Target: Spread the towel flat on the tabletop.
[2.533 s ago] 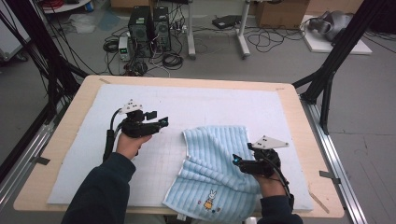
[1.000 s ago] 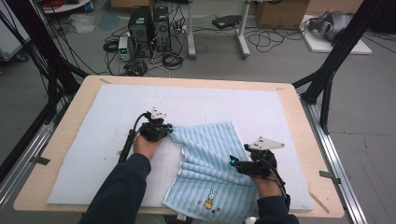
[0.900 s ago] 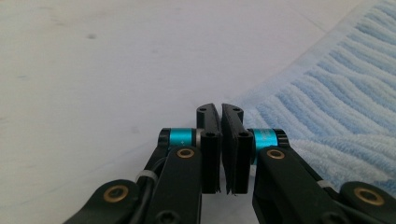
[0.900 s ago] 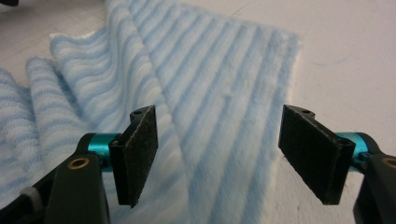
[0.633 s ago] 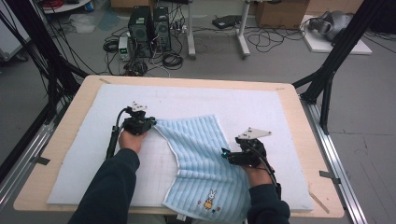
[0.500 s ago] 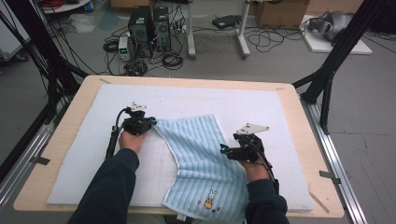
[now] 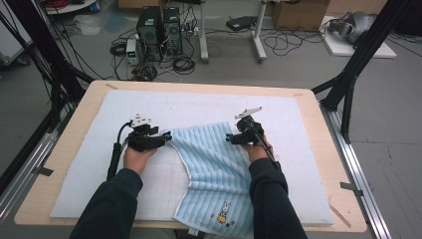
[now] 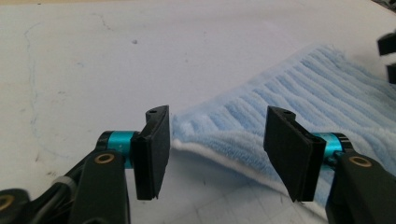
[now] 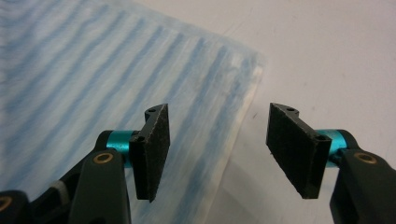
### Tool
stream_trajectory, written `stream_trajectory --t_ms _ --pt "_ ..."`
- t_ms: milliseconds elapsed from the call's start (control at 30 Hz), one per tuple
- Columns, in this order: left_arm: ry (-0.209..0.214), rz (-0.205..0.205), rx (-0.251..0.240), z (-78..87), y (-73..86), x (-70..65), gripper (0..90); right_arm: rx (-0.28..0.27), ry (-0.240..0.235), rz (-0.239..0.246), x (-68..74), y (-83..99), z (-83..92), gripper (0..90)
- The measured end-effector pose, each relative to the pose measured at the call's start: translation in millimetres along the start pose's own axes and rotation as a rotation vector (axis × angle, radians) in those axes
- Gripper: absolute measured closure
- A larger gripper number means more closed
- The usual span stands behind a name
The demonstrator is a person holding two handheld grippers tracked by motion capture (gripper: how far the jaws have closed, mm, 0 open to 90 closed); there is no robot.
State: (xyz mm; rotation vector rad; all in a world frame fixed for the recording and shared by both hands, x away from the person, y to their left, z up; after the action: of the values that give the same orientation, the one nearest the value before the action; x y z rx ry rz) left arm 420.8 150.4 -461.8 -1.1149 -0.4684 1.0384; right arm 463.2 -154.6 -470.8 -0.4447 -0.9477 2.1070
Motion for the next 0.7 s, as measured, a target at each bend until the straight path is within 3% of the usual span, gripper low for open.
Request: stream_trajectory --t_ms 67,200,267,300,367,467,600,700 --pt "0.002 -0.003 -0.008 1.9 0.2 -0.6 37.9 0.013 0.002 -0.026 -3.5 -3.0 -10.0 43.9" --pt "-0.003 0.000 -0.008 8.2 2.8 2.0 37.6 0.030 -0.001 -0.025 -4.1 -4.0 -23.6 49.3" --pt "-0.008 0.003 -0.003 11.6 5.4 2.2 37.6 0.007 -0.015 -0.045 -5.3 -8.4 -27.0 74.0" --pt "-0.008 0.000 -0.004 12.8 5.5 2.3 37.6 0.010 -0.011 -0.022 -4.7 -9.3 -27.3 83.6" --pt "-0.009 0.008 -0.006 14.9 5.3 1.5 37.8 0.014 0.018 0.010 -4.9 -11.5 -29.5 86.6" --pt "-0.007 0.009 0.001 17.9 5.8 -1.5 38.0 0.005 0.122 -0.012 -17.8 -12.6 -30.5 87.0" --pt "0.001 0.009 0.016 19.2 8.1 -6.7 38.4 -0.018 0.274 -0.097 -45.8 -6.9 -25.0 86.8" --pt "0.015 0.011 0.021 17.5 9.2 -12.3 38.9 -0.027 0.345 -0.163 -59.7 -2.2 -18.0 82.9"
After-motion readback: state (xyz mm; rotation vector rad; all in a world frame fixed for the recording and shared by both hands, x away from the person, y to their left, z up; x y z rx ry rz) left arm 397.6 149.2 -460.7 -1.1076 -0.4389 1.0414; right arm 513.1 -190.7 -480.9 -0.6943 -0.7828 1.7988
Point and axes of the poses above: each handheld gripper's, and its own axes: z roughly backward along the jaws, y roughly out of its underside, x roughly to its left, the point moved 6 cm from there along -z, roughly forward along the jaws, and after that the axes turned 6 degrees about -x, right-handed, at the moved point
